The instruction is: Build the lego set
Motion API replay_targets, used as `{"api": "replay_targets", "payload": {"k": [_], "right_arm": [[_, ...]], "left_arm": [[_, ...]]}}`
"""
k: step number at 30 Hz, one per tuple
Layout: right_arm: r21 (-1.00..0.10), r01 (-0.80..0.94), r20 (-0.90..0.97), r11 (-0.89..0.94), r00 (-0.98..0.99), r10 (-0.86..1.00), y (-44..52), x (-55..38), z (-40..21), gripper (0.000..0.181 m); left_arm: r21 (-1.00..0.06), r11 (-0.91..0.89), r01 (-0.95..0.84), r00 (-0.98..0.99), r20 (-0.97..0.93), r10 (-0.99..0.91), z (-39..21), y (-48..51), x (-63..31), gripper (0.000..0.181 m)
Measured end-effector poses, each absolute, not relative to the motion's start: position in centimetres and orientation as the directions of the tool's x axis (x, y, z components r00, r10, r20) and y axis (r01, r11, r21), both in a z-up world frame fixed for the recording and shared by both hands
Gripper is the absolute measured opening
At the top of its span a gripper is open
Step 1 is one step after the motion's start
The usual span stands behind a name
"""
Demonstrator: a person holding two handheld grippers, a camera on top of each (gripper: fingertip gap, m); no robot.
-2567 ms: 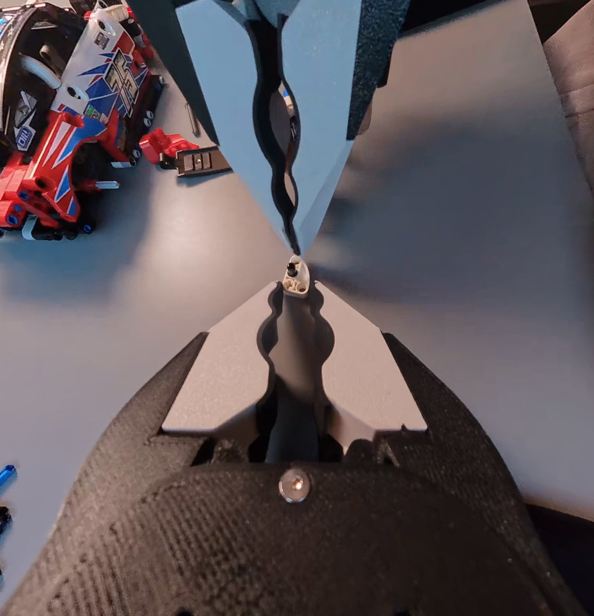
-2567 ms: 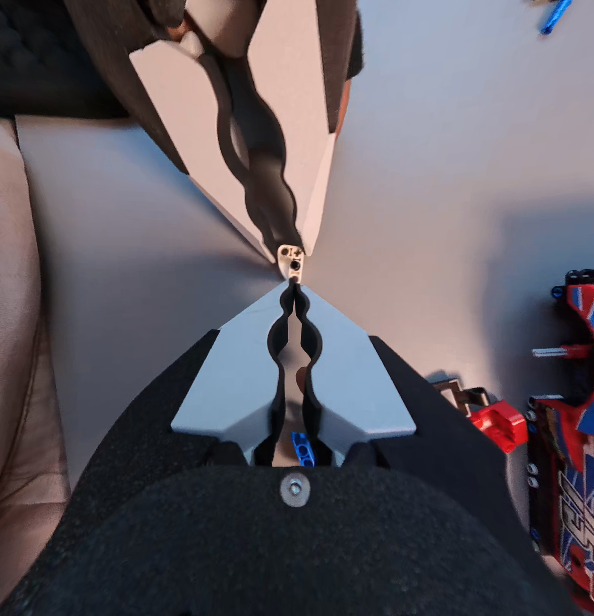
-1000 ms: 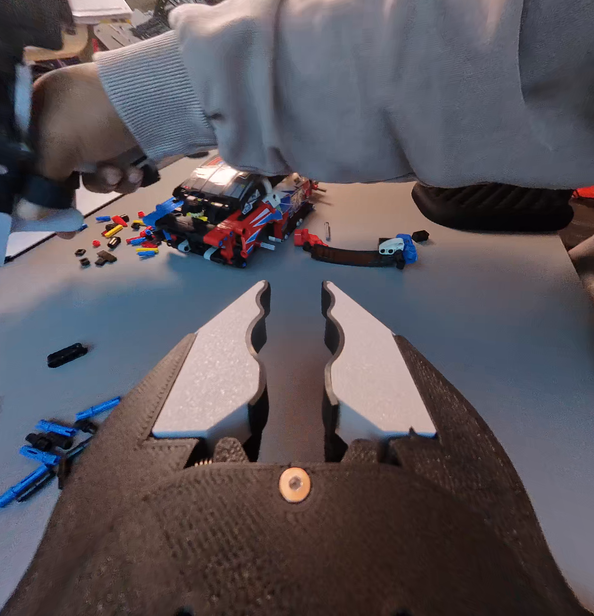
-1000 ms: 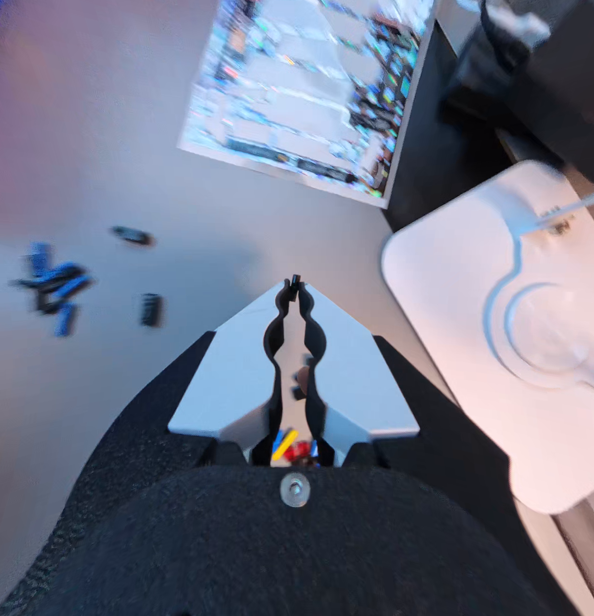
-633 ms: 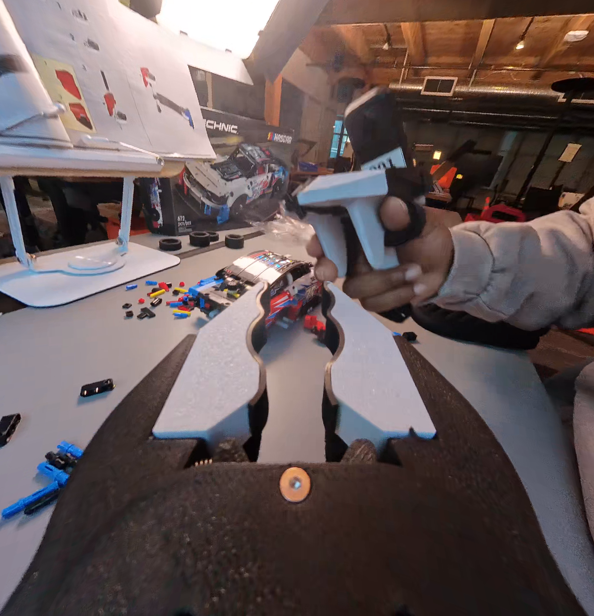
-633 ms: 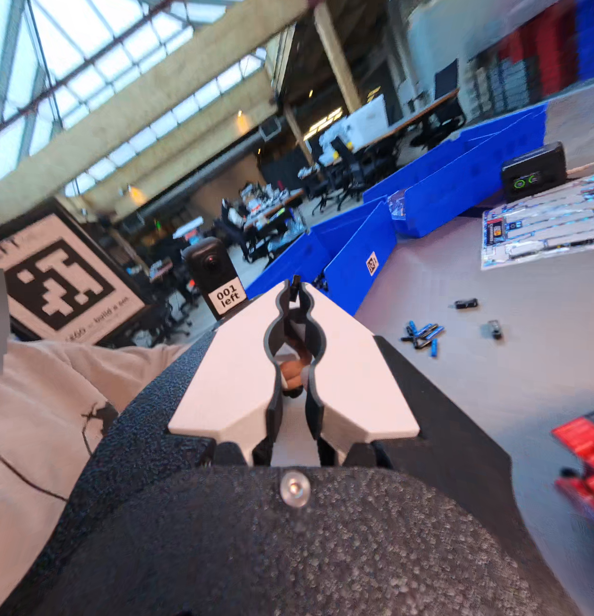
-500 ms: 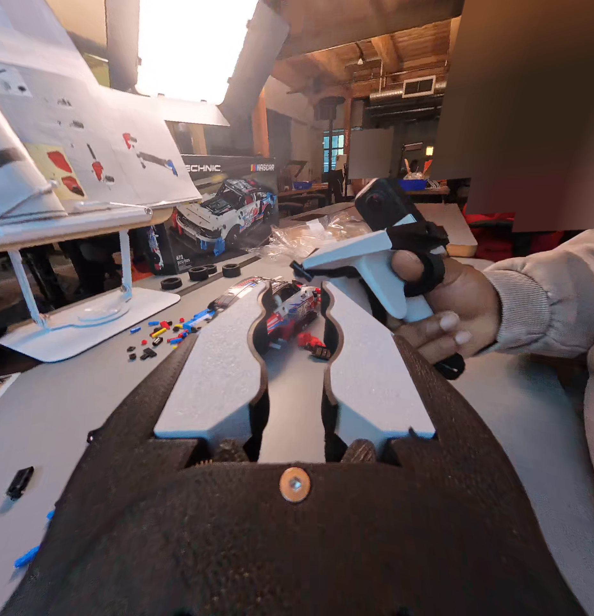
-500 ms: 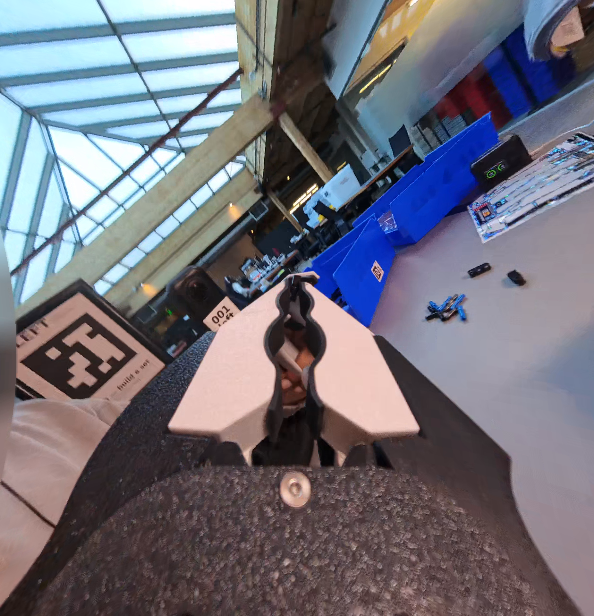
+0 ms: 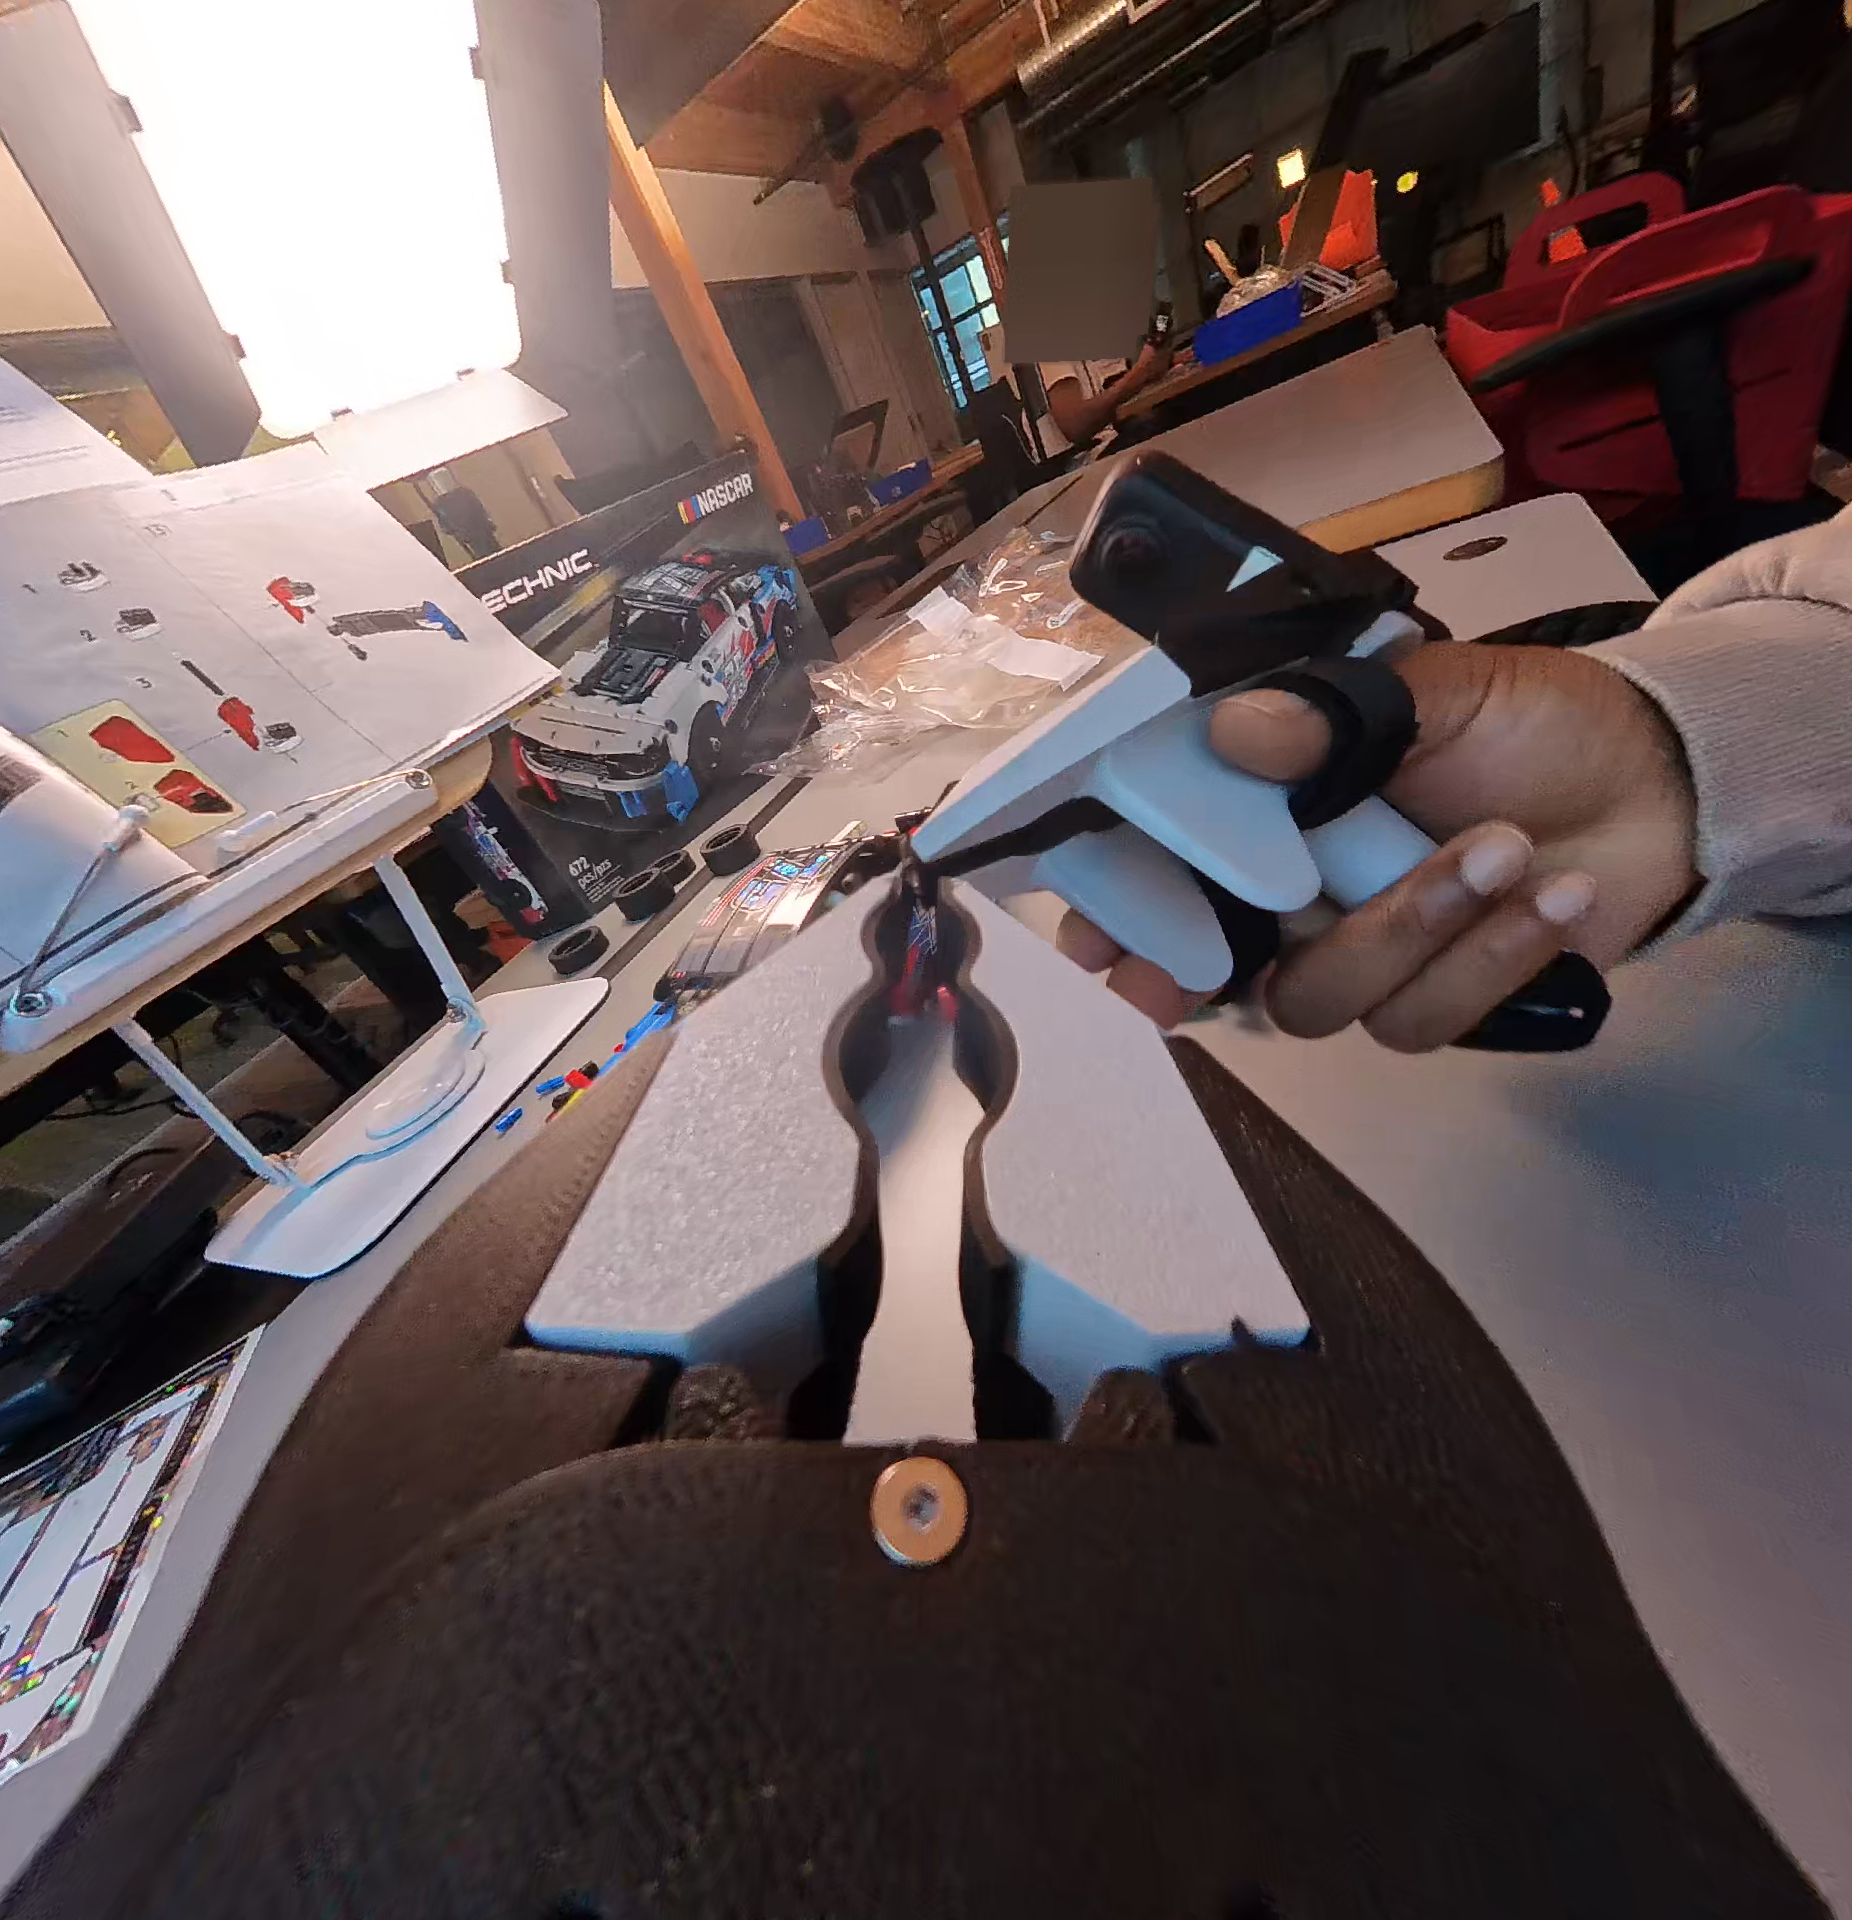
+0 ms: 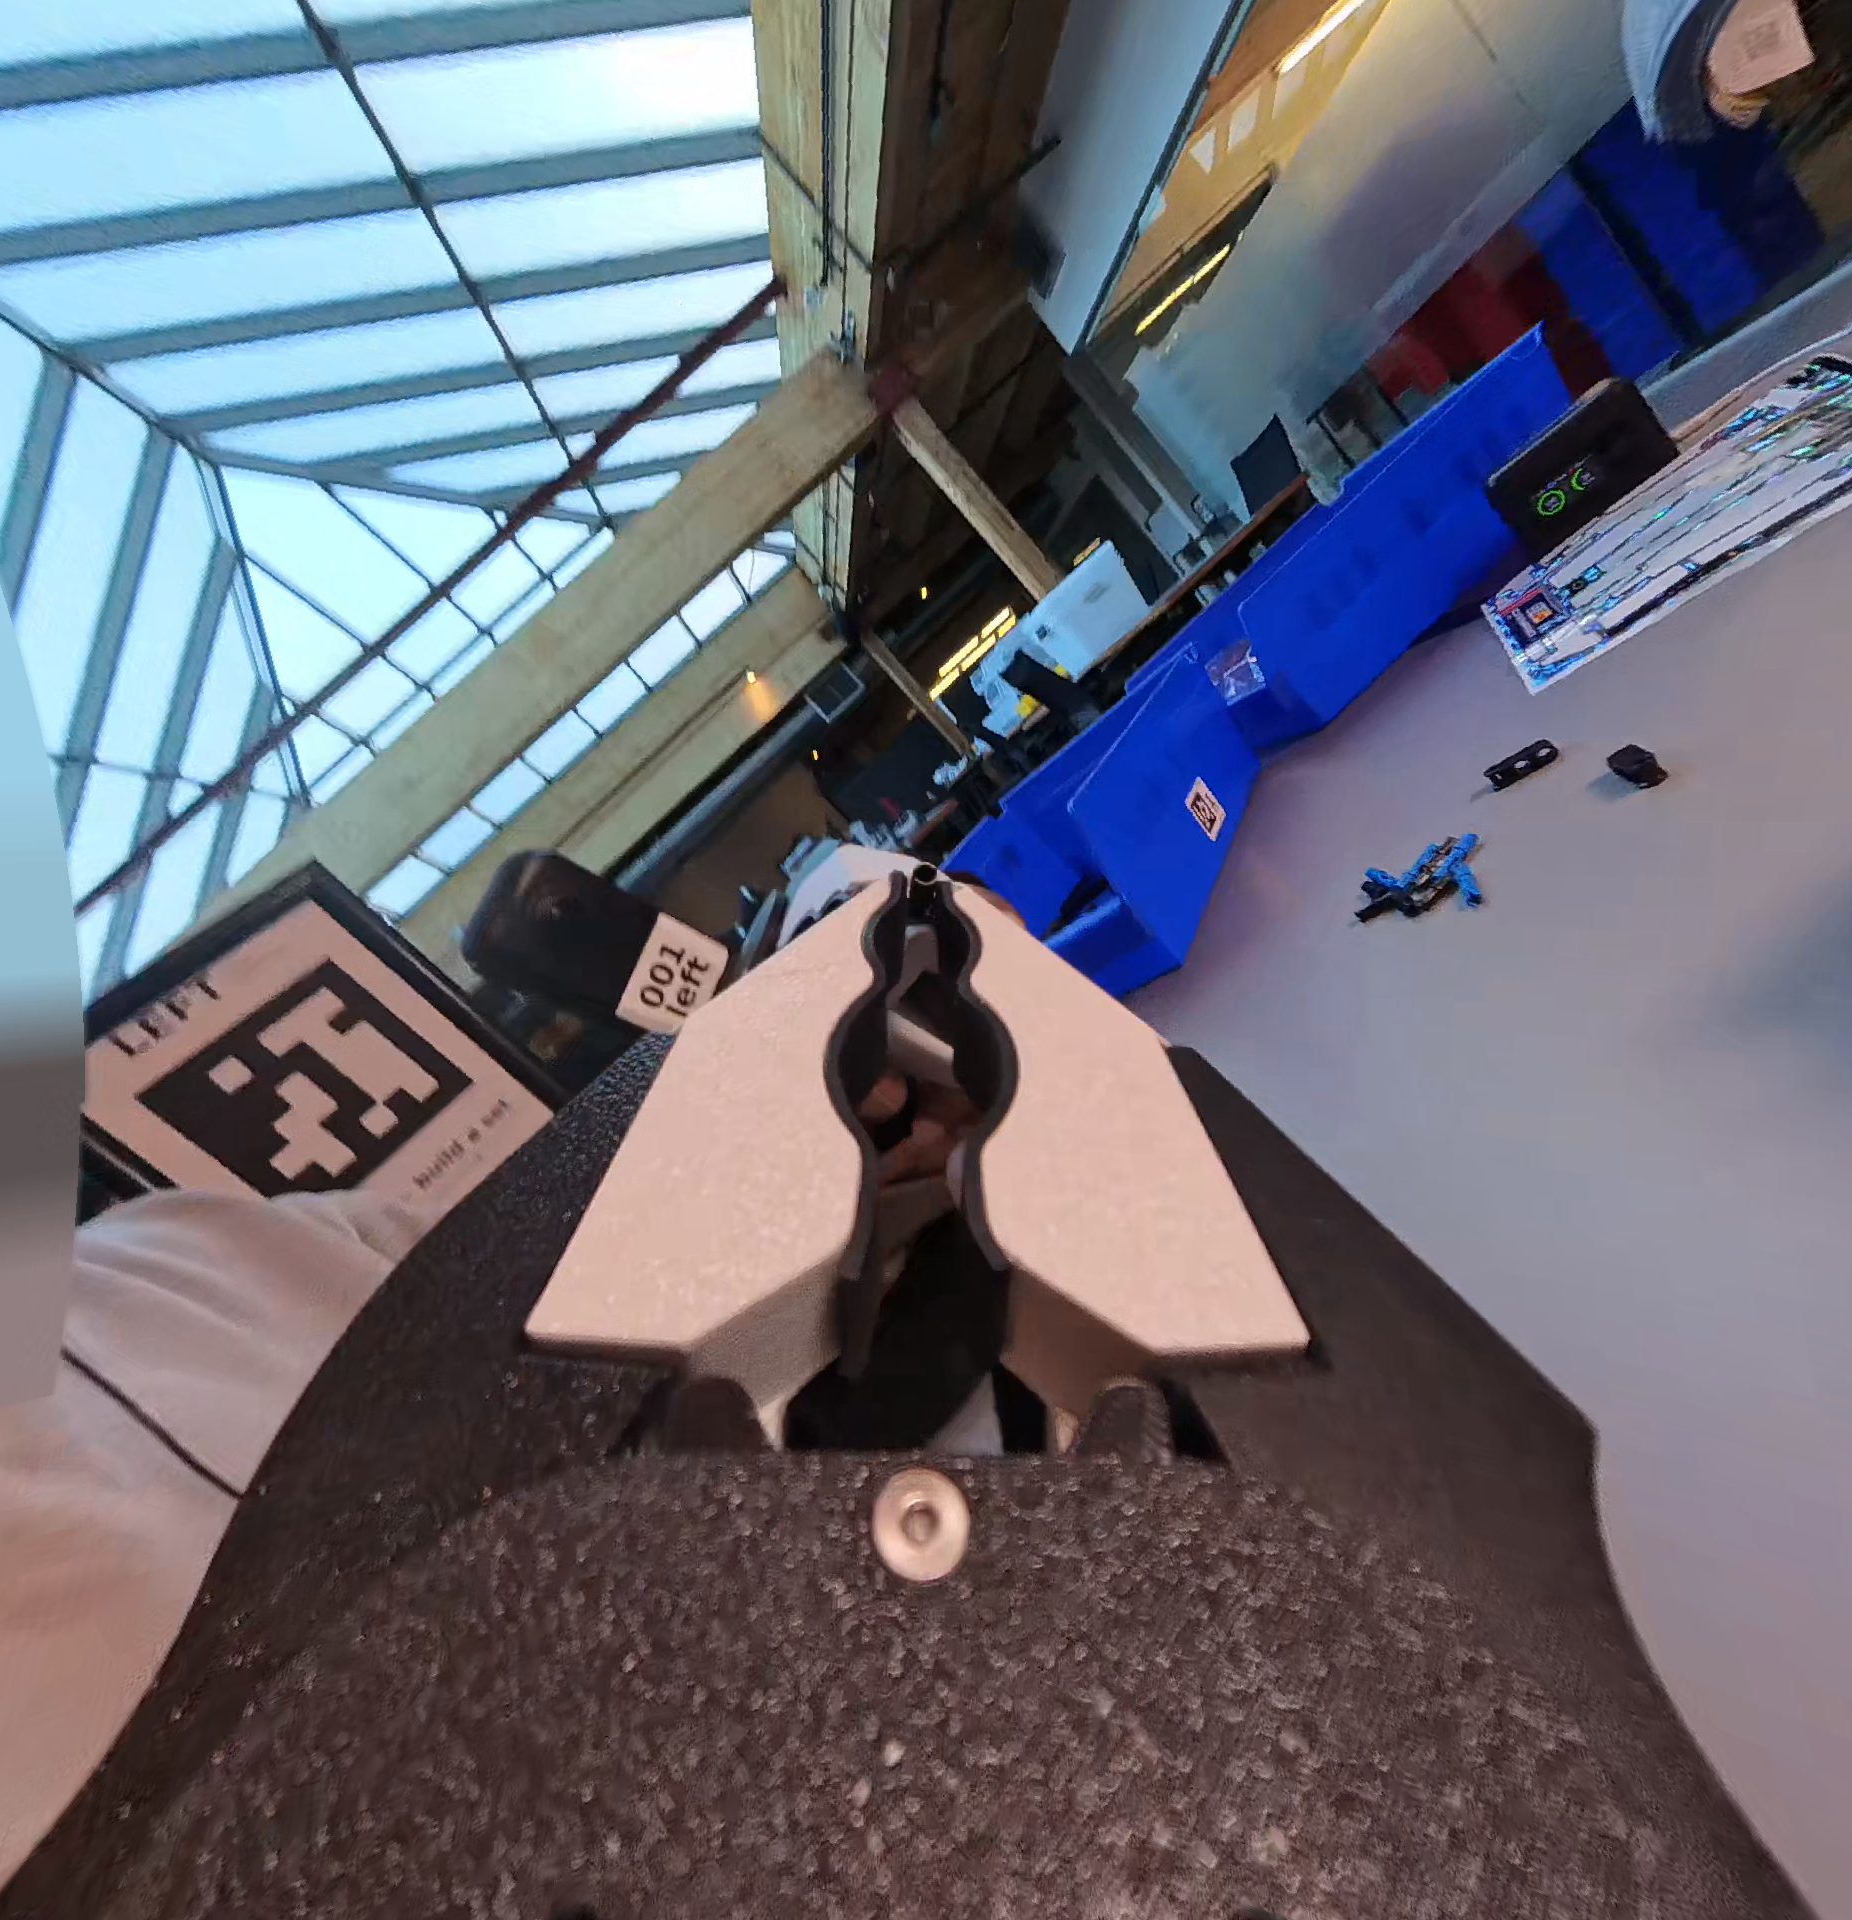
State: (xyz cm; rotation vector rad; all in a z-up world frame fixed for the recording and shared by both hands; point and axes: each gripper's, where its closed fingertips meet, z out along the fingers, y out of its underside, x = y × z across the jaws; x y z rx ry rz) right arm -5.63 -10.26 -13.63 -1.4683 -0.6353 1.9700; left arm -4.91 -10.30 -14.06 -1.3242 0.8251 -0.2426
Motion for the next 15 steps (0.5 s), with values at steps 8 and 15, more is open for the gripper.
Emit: {"api": "replay_targets", "payload": {"k": [8,15], "right_arm": [[-0.901,0.189,-0.425,-0.390,-0.207,0.881,-12.1,-3.4,-15.0,0.006],[-0.916,0.284,-0.345,-0.282,-0.201,0.917,-12.0,-3.0,-15.6,0.007]], "left_arm": [[-0.875,0.326,-0.358,0.583,-0.482,-0.654,-15.2,-11.6,-3.0,0.001],[-0.863,0.328,-0.384,0.550,-0.499,-0.670,-16.0,-11.8,-2.5,0.002]]}}
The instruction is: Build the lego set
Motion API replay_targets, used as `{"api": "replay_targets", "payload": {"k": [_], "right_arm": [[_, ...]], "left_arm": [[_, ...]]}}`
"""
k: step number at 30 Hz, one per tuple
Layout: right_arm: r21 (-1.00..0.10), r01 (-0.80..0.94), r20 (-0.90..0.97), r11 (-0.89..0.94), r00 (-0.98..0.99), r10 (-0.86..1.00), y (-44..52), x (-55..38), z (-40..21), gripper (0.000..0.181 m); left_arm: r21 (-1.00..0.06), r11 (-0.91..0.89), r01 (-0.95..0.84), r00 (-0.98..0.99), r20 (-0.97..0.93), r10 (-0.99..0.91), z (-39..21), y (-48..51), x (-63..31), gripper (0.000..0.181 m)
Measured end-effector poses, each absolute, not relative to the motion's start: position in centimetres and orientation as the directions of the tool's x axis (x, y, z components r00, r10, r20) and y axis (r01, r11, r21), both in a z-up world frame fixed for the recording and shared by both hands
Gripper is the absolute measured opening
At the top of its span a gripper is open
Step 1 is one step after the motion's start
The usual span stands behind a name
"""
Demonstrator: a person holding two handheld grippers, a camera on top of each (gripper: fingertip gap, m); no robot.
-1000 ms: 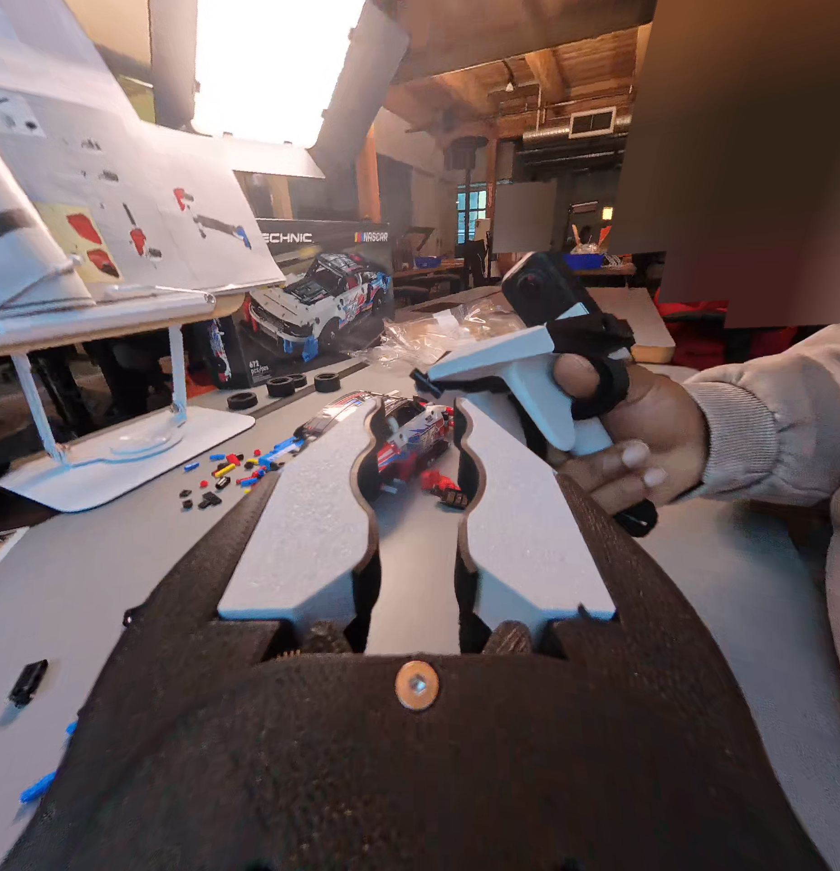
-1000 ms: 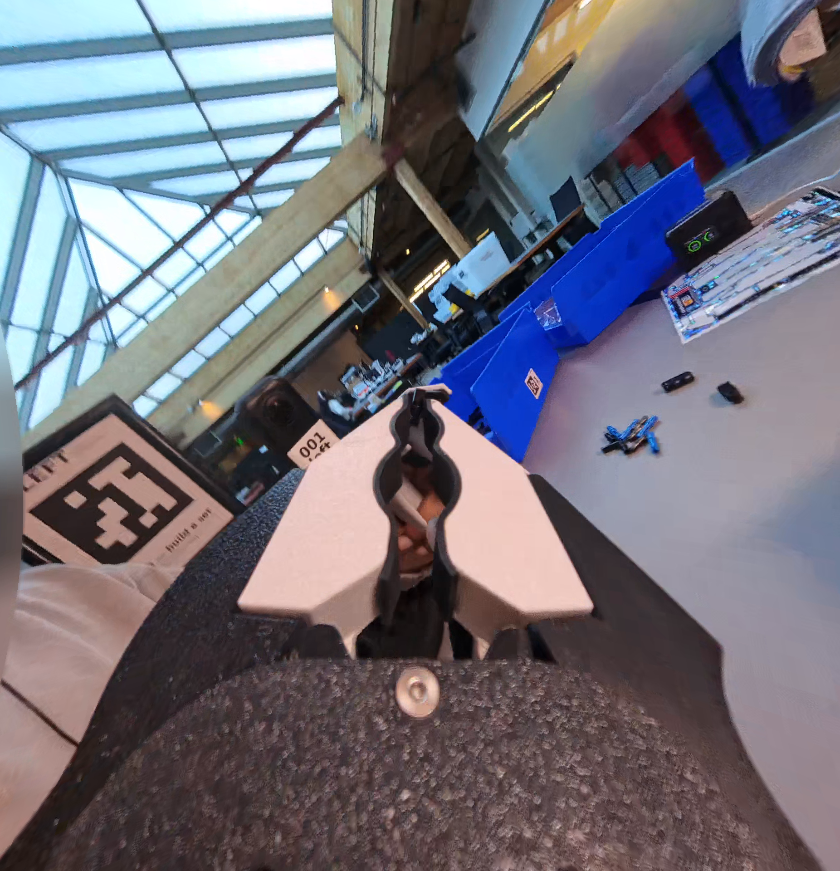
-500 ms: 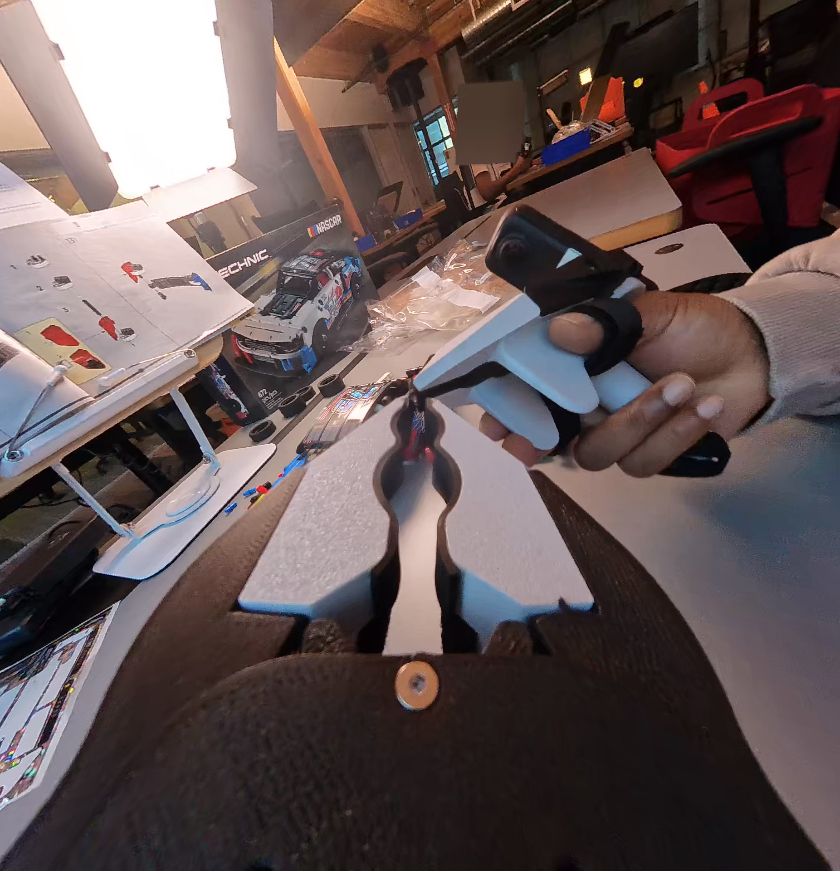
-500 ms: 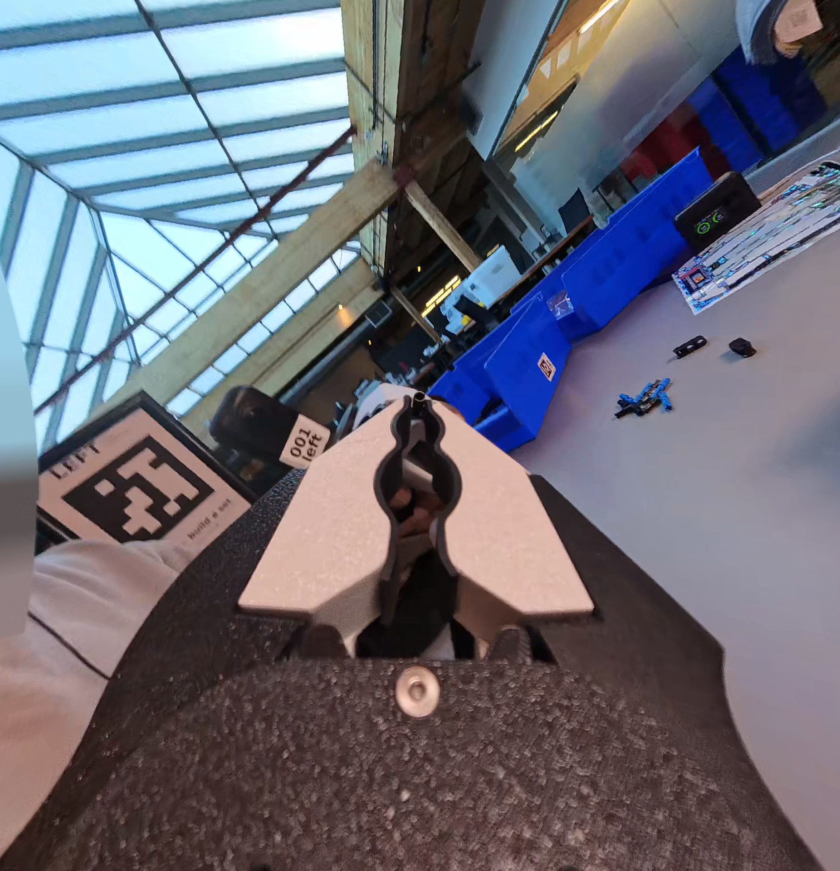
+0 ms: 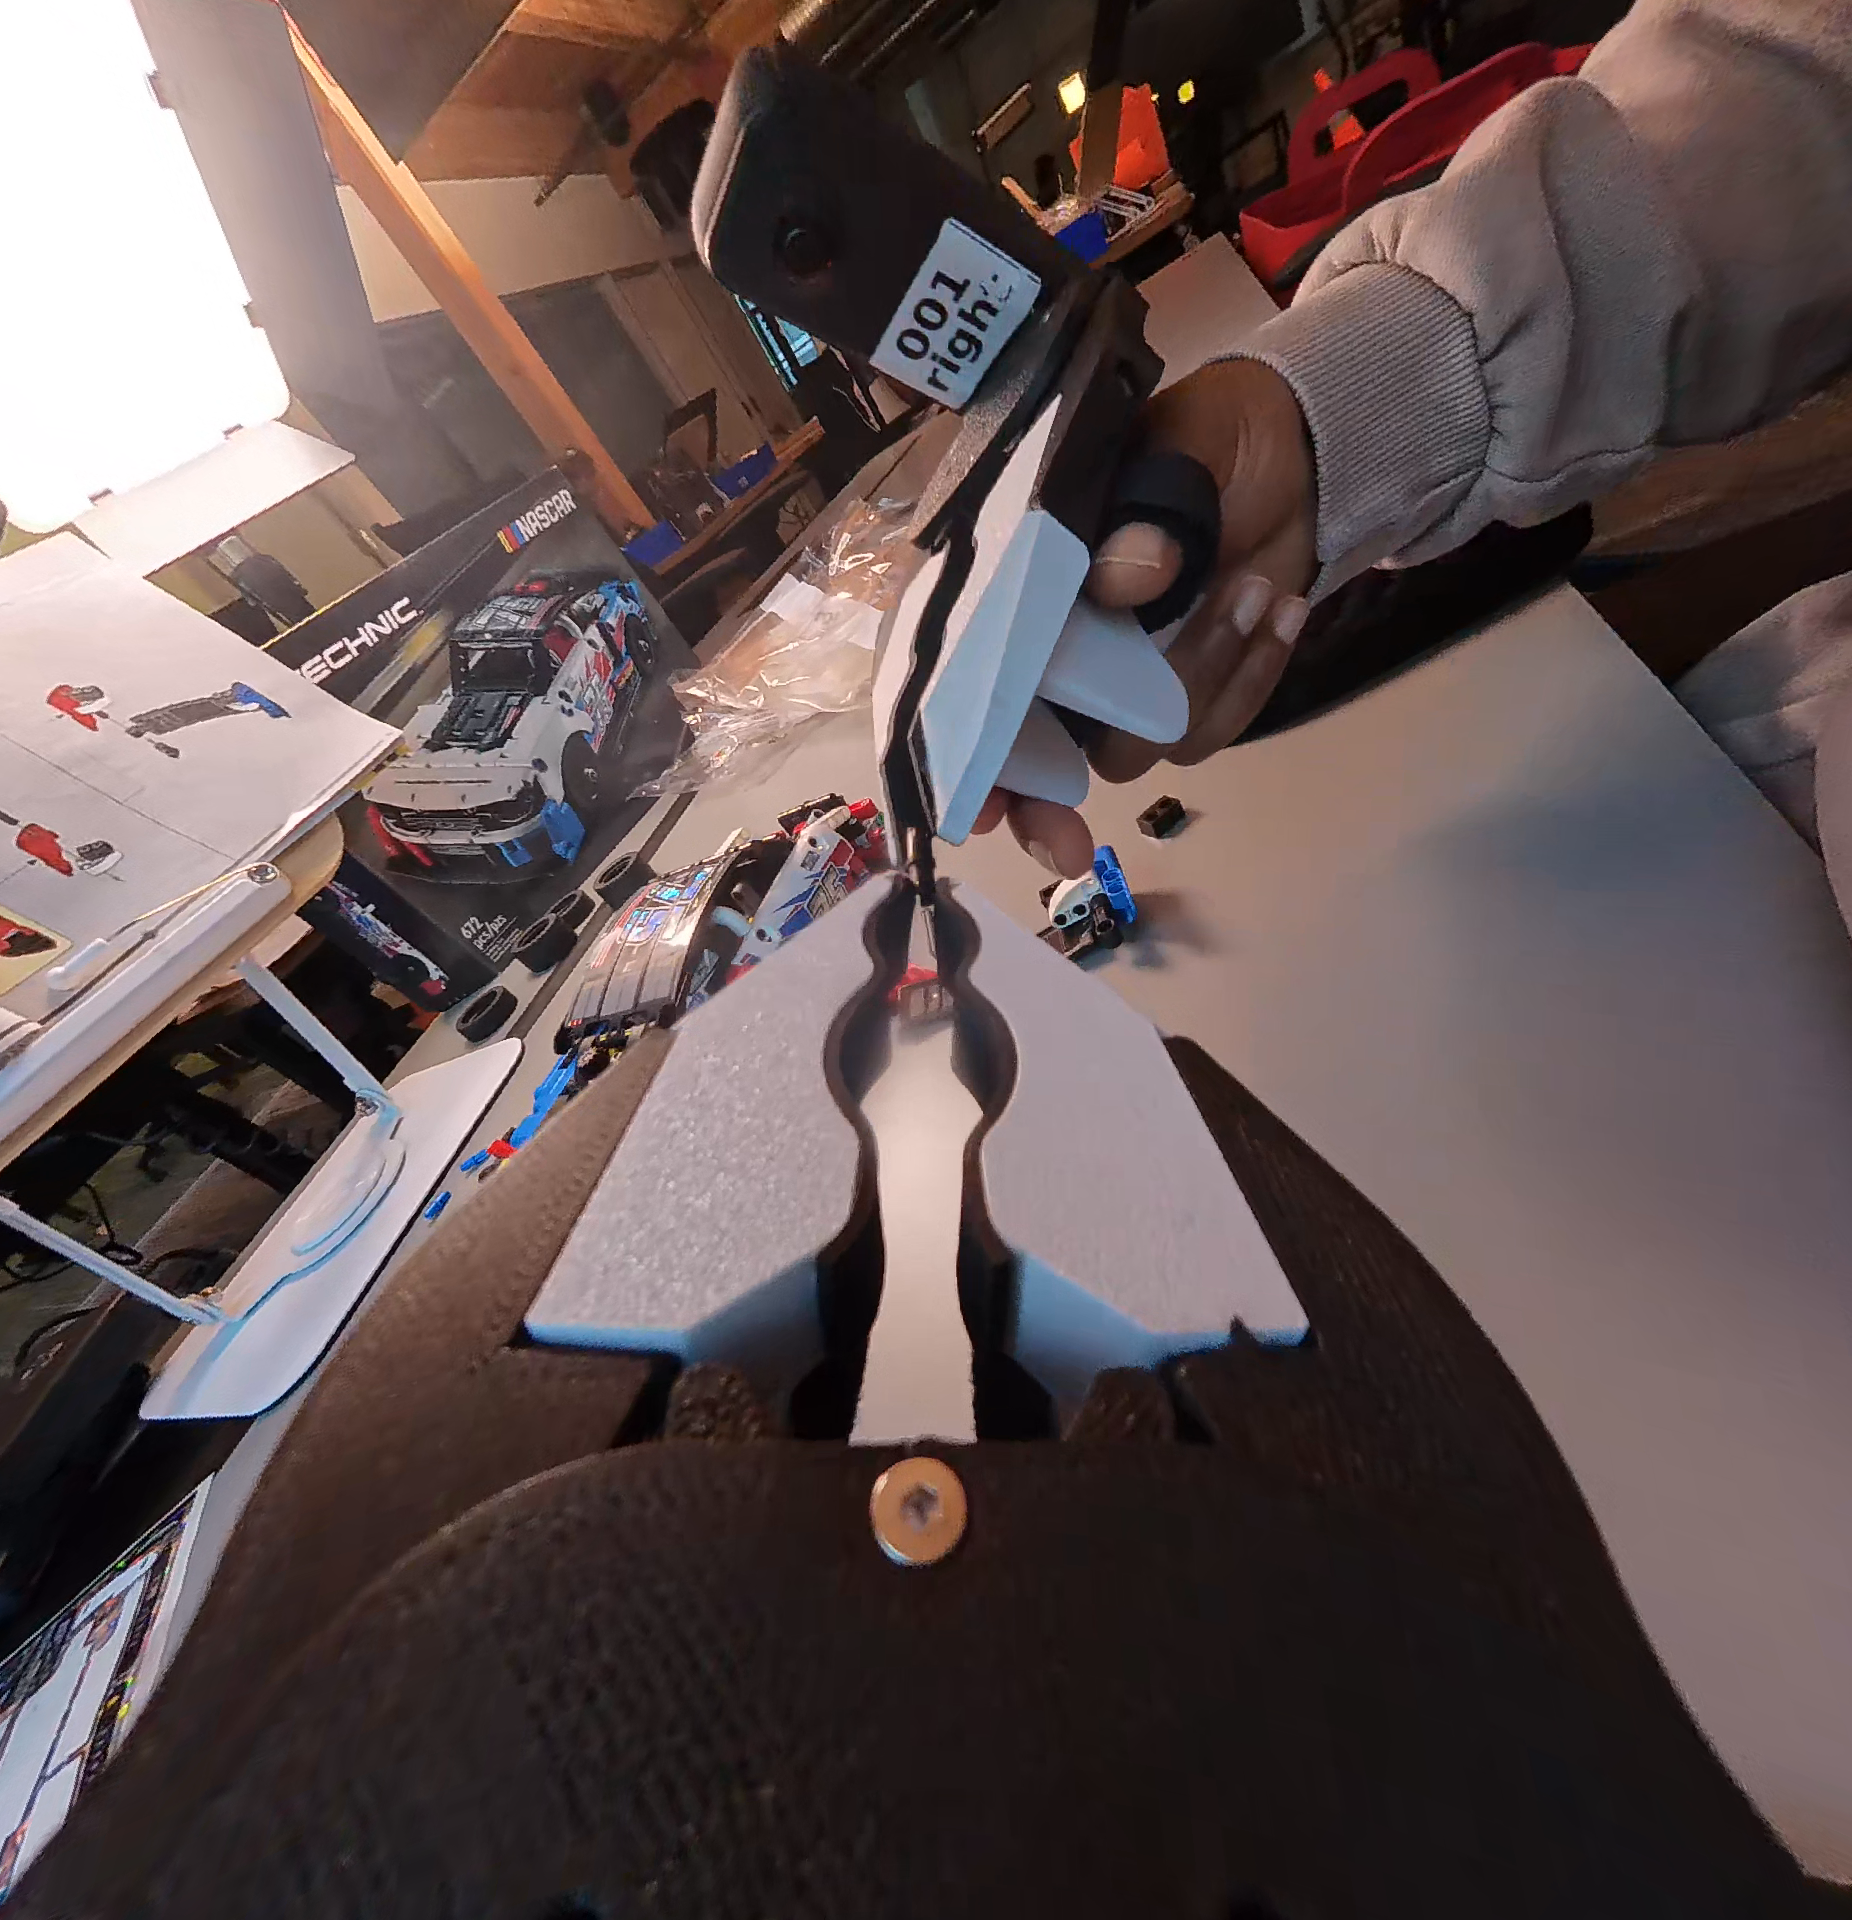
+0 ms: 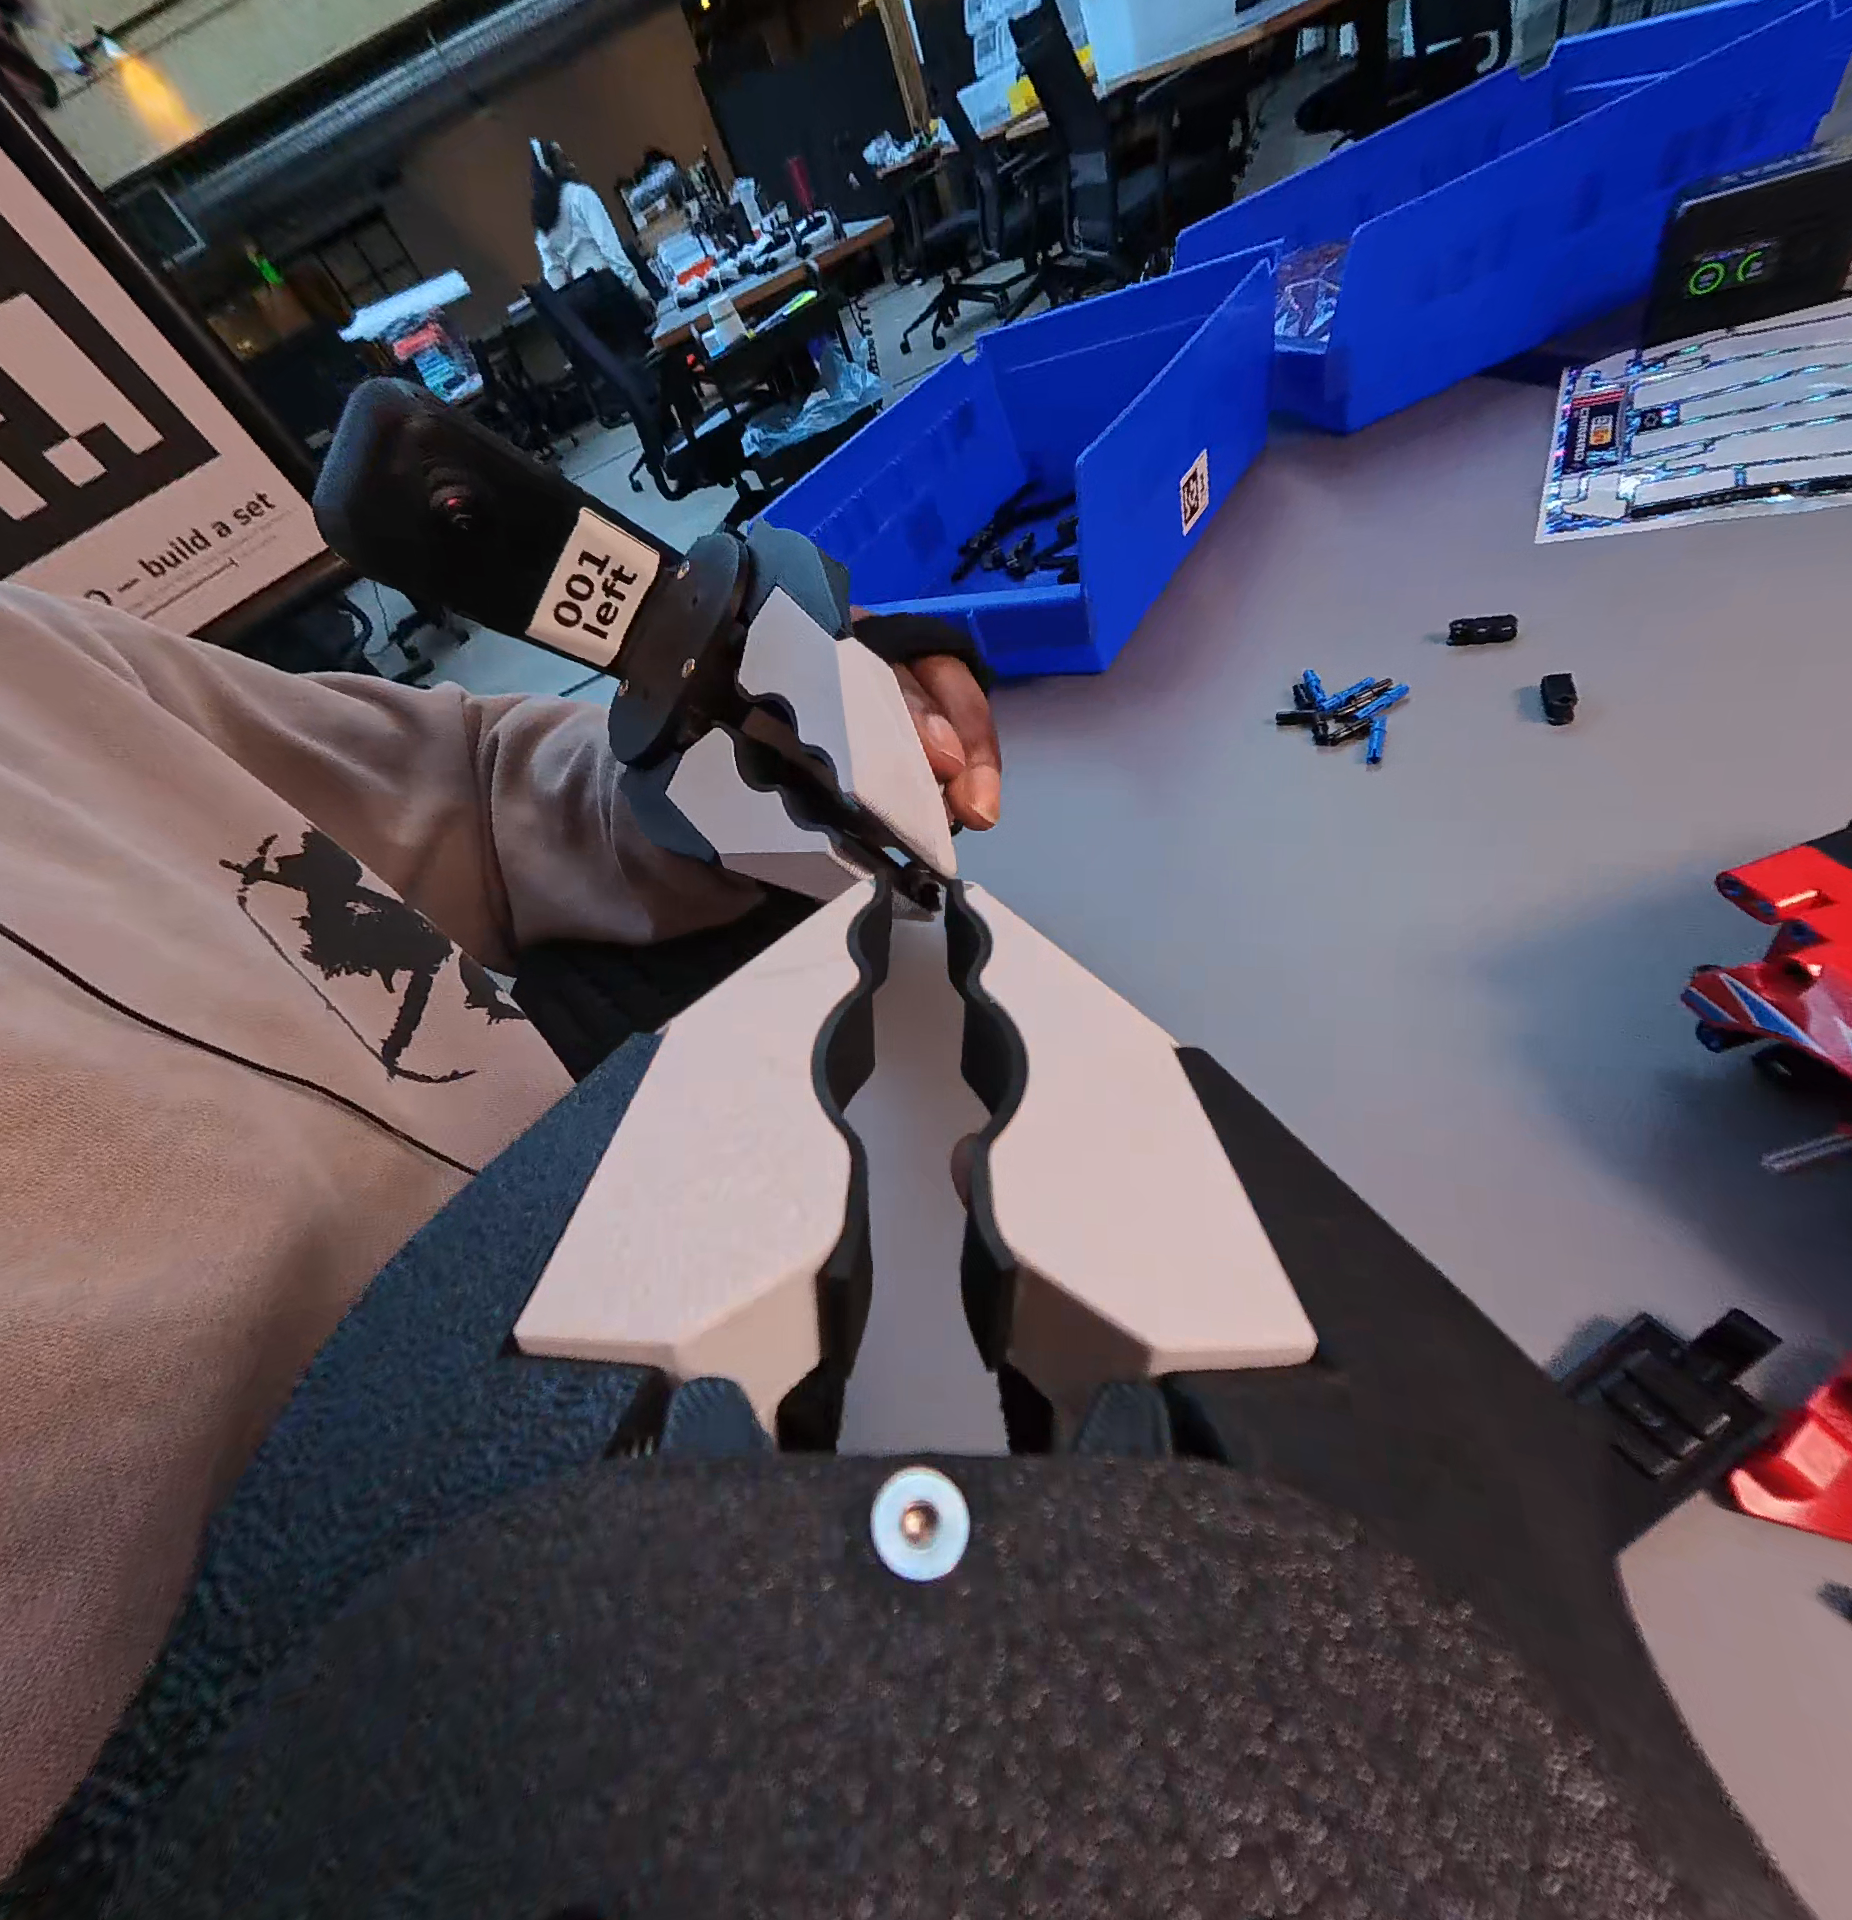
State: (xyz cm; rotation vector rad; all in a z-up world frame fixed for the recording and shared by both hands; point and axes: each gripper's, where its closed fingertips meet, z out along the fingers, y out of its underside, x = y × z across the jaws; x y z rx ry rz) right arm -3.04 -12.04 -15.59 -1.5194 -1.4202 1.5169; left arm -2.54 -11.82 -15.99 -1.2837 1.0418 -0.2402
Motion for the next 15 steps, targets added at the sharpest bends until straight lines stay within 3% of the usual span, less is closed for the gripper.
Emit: {"api": "replay_targets", "payload": {"k": [15], "right_arm": [[-0.918,0.297,-0.328,-0.262,-0.198,0.924,-11.95,-3.28,-15.89,0.002]], "left_arm": [[-0.863,0.319,-0.392,0.546,-0.497,-0.675,-16.32,-11.75,-2.48,0.002]]}}
